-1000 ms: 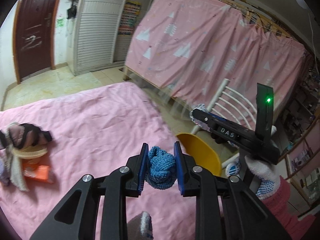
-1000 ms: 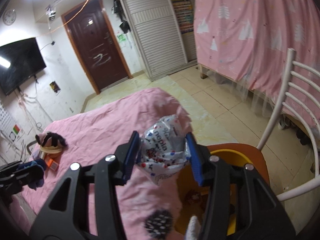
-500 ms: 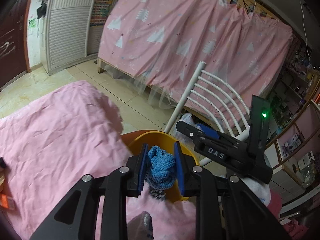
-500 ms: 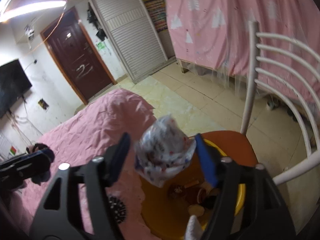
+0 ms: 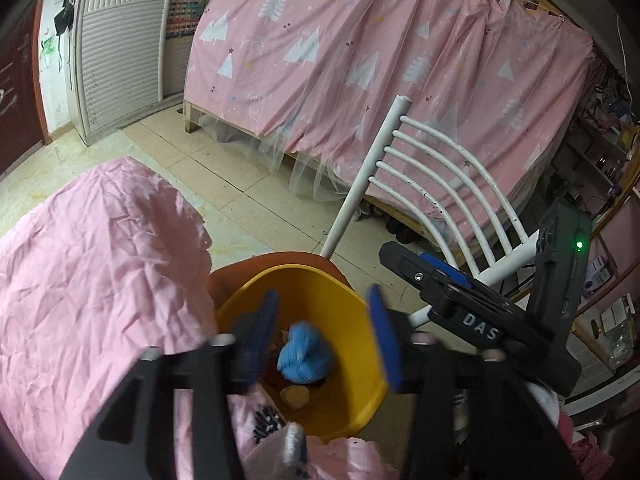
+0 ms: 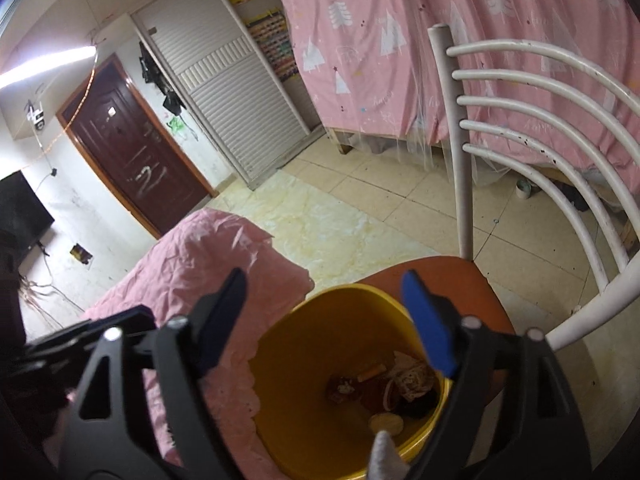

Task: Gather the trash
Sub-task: 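Carry blue sock and white wrapper to the yellow bucket and open both tools, then move both open tools back over the items on the bed, then grasp the black-and-pink glove with the right tool while the left tool grasps the lavender sock, then carry glove and lavender sock to the yellow bucket and open both tools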

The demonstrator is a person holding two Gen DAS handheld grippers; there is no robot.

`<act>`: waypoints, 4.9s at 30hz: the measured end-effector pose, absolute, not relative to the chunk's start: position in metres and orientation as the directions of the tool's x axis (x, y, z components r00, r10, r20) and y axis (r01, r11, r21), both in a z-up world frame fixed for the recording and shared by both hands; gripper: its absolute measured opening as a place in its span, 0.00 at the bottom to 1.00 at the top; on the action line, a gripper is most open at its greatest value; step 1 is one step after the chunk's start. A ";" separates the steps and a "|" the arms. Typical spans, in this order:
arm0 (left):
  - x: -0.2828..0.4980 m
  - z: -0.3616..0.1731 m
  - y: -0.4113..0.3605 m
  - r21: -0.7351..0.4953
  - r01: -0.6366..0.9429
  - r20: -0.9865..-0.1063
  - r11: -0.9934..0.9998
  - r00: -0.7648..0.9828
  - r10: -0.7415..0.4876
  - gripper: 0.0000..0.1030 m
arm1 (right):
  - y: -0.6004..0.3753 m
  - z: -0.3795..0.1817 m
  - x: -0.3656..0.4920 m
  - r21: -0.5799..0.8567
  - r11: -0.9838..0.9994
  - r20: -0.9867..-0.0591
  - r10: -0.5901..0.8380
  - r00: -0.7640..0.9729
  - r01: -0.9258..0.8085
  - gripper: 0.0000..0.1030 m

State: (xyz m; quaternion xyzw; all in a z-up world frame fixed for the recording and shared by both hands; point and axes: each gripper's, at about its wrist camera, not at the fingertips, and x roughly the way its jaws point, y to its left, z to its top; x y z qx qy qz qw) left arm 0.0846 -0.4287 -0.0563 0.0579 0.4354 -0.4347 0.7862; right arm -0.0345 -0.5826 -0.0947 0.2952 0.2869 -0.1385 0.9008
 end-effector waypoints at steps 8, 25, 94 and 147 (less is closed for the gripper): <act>0.089 -0.049 -0.406 -0.306 0.713 -0.716 0.630 0.264 -0.647 0.54 | -0.570 -0.083 -0.029 0.429 0.805 -0.596 -0.088 0.798 0.410 0.76; 0.101 -0.002 -0.272 -0.322 0.620 -0.618 0.716 0.435 -0.654 0.56 | -0.464 -0.047 0.024 0.326 0.913 -0.603 0.000 0.798 0.246 0.79; 0.175 -0.089 0.010 -0.285 0.262 -0.741 0.922 0.550 -0.385 0.37 | -0.172 -0.080 0.202 0.474 0.835 -0.689 0.549 0.473 -0.278 0.65; 0.069 0.022 -0.111 -0.140 0.419 -0.595 0.897 0.688 -0.415 0.09 | -0.433 -0.011 0.018 0.518 0.854 -0.444 0.231 0.866 0.038 0.61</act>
